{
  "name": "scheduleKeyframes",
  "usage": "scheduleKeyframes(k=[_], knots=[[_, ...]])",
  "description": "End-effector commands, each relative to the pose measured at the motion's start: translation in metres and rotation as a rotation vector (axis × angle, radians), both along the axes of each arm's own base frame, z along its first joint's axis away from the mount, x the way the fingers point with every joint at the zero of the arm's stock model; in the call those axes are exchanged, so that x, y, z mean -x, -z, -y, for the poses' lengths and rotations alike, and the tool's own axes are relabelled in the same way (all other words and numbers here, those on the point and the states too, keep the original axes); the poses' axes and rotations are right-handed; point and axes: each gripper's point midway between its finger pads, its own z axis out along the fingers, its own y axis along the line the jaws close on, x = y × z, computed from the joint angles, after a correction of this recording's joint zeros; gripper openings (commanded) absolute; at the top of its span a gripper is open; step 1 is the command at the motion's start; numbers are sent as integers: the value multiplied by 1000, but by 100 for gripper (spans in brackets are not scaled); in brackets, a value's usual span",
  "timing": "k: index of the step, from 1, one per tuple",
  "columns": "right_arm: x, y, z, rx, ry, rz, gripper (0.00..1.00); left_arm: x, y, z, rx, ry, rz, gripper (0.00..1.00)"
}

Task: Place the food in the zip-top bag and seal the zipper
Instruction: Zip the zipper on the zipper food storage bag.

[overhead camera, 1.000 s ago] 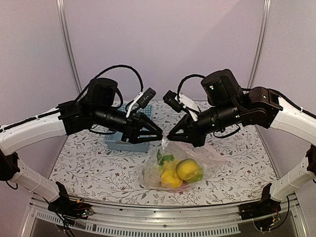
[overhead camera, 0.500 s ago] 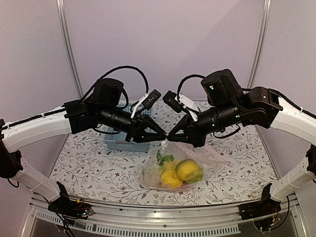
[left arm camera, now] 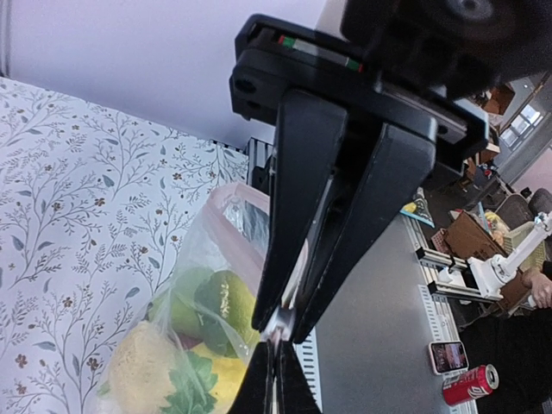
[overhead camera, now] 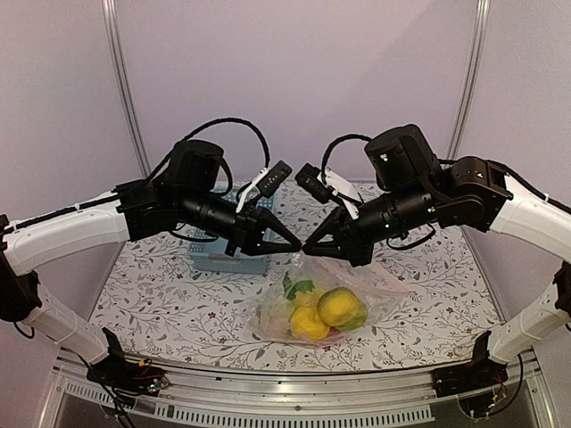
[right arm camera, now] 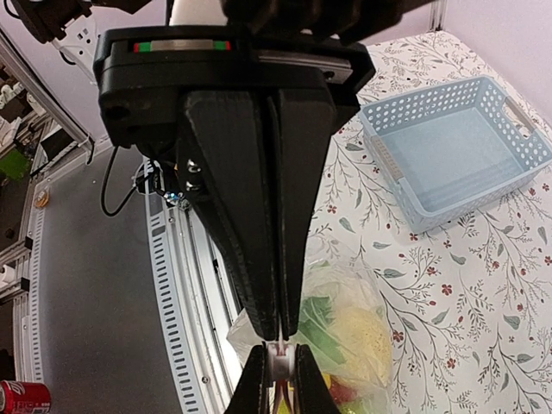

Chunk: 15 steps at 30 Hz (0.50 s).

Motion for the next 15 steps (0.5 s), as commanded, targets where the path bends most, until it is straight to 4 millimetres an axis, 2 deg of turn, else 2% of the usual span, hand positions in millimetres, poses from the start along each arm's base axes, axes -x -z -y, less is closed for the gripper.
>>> scheduleKeyframes(k=[1,7,15], knots=[[3,-1,5,-2,7,1,0,10,-6,5,30,42,17,0],[2,5,8,14,17,-4,0,-4,-8,-4,44,-71,63,0],[0,8,15,24,38,-12,0,-16,-9,-10,55,-125,48,0]])
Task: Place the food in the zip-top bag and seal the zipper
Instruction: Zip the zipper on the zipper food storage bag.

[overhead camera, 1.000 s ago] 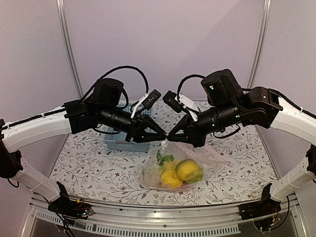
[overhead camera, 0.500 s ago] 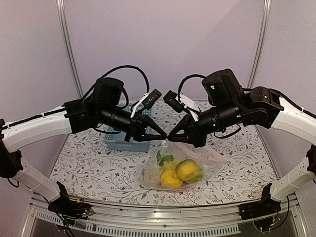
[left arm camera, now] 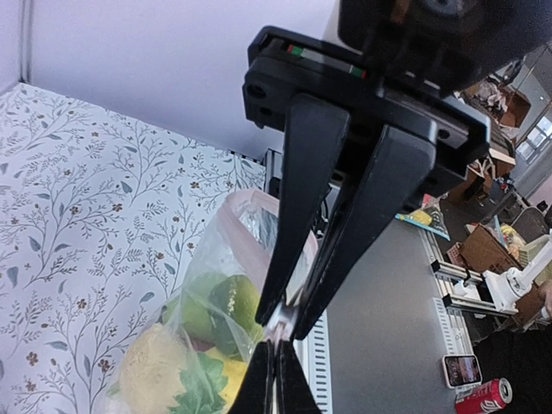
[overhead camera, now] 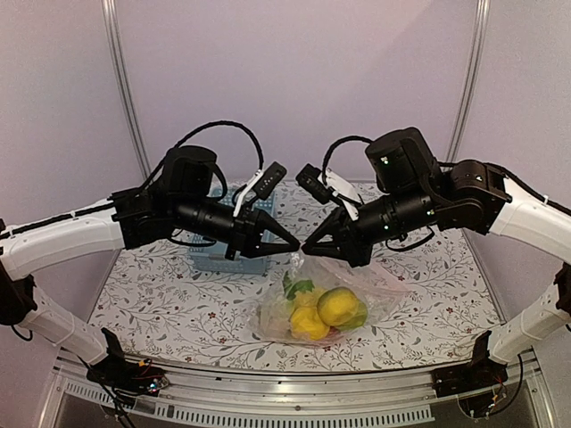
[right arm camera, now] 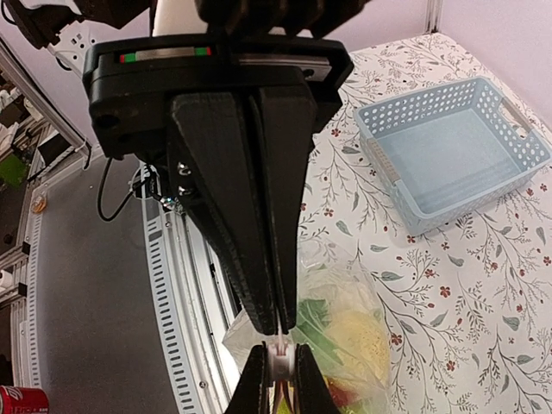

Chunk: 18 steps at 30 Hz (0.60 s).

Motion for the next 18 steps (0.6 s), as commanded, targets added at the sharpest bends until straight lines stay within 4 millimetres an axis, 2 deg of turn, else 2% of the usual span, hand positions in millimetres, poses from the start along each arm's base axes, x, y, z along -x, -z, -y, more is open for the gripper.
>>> scheduleKeyframes(k=[1,18], knots=[[1,6,16,33,32,-15,0,-11,-11,-8,37,-64,22,0],[0,28,30,94,78,-46,0,-35,-14,-33,57,-193,18,0]])
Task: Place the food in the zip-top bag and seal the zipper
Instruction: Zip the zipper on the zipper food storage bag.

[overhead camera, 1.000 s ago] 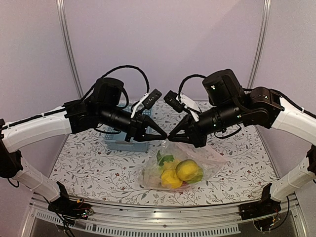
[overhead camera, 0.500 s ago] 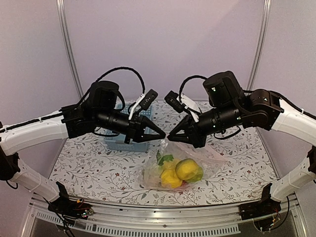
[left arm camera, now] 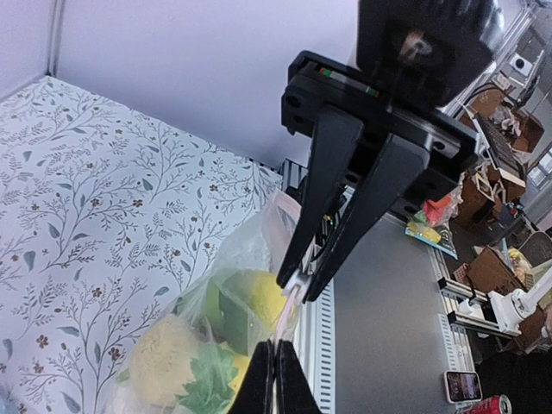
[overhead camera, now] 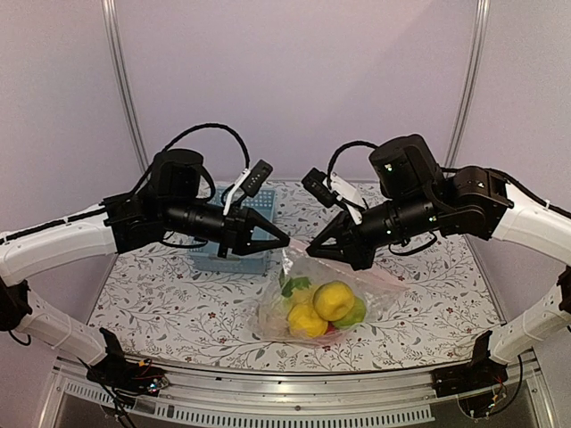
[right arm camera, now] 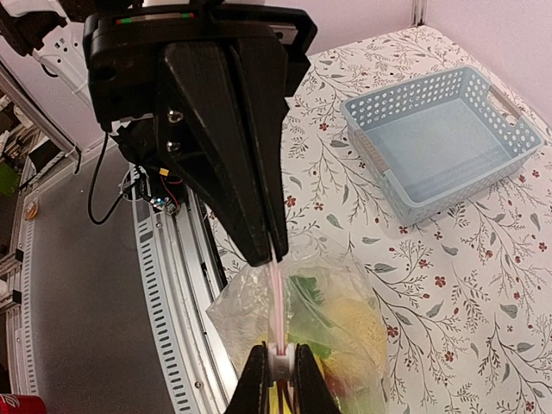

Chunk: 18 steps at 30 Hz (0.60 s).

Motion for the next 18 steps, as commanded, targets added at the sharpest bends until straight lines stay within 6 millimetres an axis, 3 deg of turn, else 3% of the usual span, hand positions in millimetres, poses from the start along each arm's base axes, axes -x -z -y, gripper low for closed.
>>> scheduleKeyframes(k=[1,18], knots=[[4,20,23,88,35,-44,0,-23,-15,-20,38,-113,35,0],[8,36,39,146,66,-77,0,-69,-2,-59,25,-355,-33,0]])
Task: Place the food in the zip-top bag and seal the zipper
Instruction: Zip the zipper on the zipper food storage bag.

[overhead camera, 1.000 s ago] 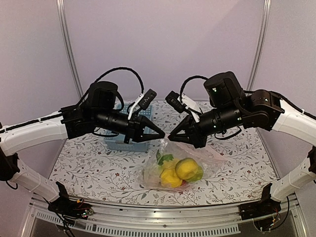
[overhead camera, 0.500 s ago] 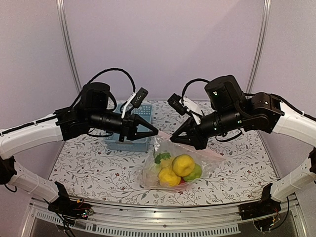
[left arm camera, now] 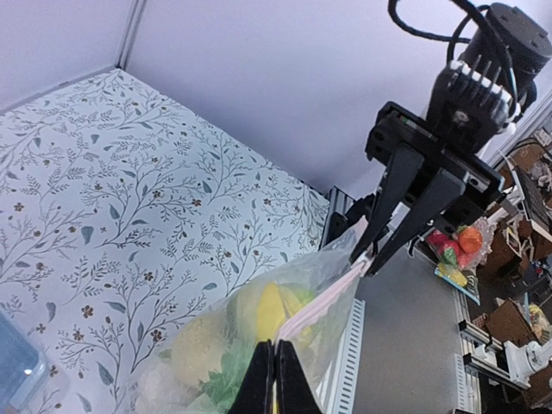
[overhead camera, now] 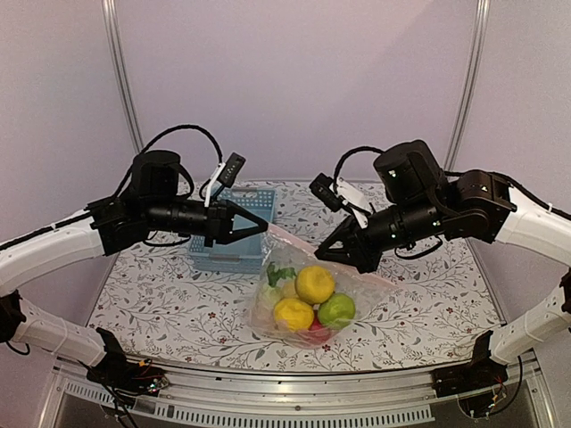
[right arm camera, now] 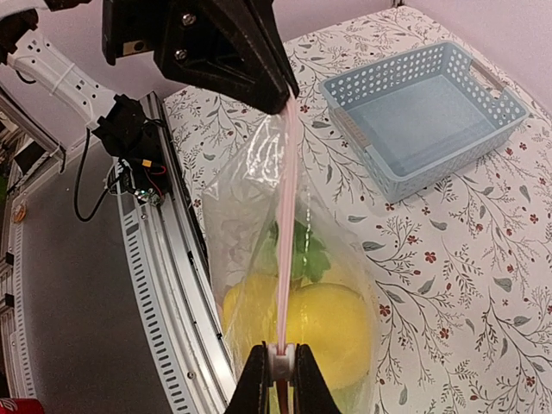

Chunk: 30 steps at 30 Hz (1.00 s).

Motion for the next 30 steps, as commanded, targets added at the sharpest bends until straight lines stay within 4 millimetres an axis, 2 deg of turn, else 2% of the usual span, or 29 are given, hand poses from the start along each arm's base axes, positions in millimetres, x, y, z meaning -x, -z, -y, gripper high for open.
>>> scheduleKeyframes(k=[1,16,30], knots=[[11,26,28,117,20,-65,0,-35,-4,-23,16,-171,7,0],[14,34,47,154,67,-82,0,-75,14,-70,6,-375,-60,0],[14,34,59,168,103,-76,0,-93,25,-99,7,-477,-96,0]])
